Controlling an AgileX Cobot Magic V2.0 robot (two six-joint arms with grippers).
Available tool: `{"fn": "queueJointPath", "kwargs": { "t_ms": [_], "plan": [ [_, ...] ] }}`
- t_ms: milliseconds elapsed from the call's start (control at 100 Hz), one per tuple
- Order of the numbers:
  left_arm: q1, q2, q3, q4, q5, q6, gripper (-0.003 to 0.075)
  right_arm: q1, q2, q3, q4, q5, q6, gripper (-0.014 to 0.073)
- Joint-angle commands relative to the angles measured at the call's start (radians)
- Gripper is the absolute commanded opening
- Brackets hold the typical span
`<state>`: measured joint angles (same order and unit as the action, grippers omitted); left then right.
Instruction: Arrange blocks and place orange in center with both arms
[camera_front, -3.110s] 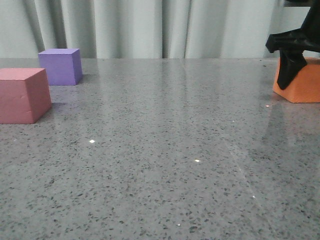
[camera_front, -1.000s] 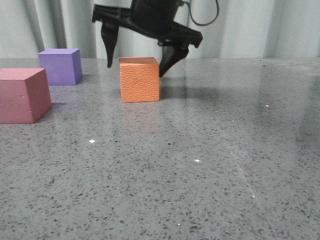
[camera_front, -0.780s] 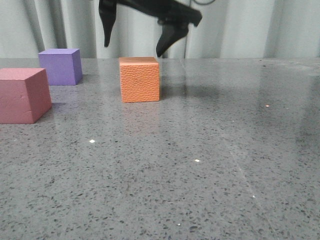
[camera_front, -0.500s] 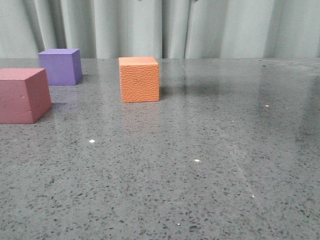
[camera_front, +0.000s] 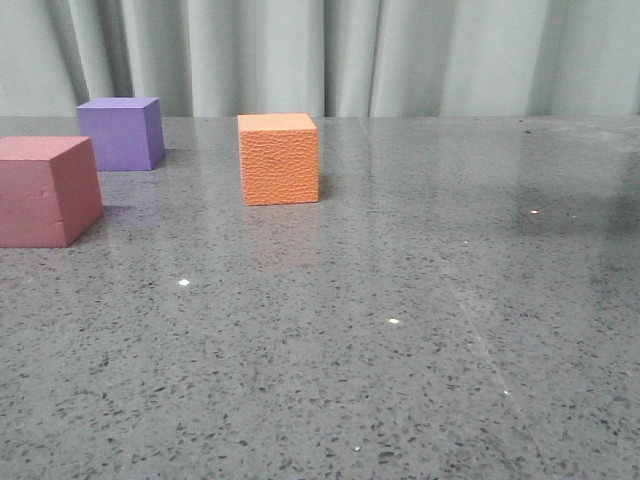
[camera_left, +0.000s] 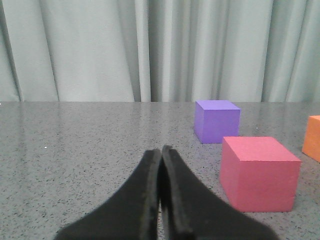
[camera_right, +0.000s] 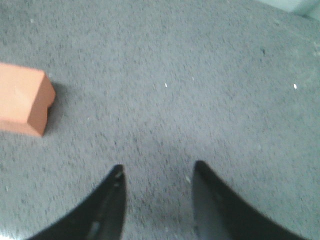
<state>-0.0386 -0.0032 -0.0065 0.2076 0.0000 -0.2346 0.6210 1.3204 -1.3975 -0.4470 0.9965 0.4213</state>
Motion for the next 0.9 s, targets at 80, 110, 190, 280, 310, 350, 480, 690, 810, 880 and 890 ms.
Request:
{"fn": "queueJointPath", "kwargs": {
  "t_ms": [80, 110, 190, 280, 310, 350, 480, 690, 810, 880, 890],
  "plan": [
    [0.001, -0.034, 0.057, -0.009, -0.082, 0.000, -0.0019, -0.001, -0.187, 0.154, -0.049, -0.079, 0.027, 0.0057],
    [0.001, -0.034, 0.057, -0.009, -0.082, 0.000, -0.0019, -0.001, -0.211, 0.181, -0.049, -0.079, 0.033, 0.0018],
    [0.001, -0.034, 0.057, -0.009, -0.082, 0.000, -0.0019, -0.001, -0.281, 0.252, -0.049, -0.085, 0.036, -0.0062],
    [0.001, -0.034, 0.057, -0.009, -0.082, 0.000, -0.0019, -0.001, -0.344, 0.313, -0.049, -0.102, 0.036, -0.0066],
    [0.001, -0.034, 0.057, -0.009, -0.082, 0.000, -0.0019, -0.001, -0.368, 0.327, -0.049, -0.105, 0.036, -0.0067],
    [0.001, -0.034, 0.057, -0.009, -0.082, 0.000, -0.0019, -0.001, -0.391, 0.344, -0.049, -0.106, 0.036, -0.0067],
    [0.001, -0.034, 0.057, -0.009, -0.082, 0.000, -0.0019, -0.001, -0.444, 0.360, -0.048, -0.083, 0.036, -0.0067],
    [0.001, -0.034, 0.057, -0.009, -0.082, 0.000, -0.0019, -0.001, -0.454, 0.360, -0.048, -0.080, 0.036, -0.0067],
    [0.001, -0.034, 0.057, -0.009, -0.082, 0.000, -0.0019, -0.001, -0.454, 0.360, -0.055, -0.075, 0.034, -0.0067],
    [0.001, -0.034, 0.057, -0.009, -0.082, 0.000, -0.0019, -0.001, -0.454, 0.360, -0.076, -0.077, 0.034, -0.0067],
    [0.001, -0.034, 0.057, -0.009, -0.082, 0.000, -0.0019, -0.001, -0.454, 0.362, -0.079, -0.079, 0.034, -0.0067]
  ]
}}
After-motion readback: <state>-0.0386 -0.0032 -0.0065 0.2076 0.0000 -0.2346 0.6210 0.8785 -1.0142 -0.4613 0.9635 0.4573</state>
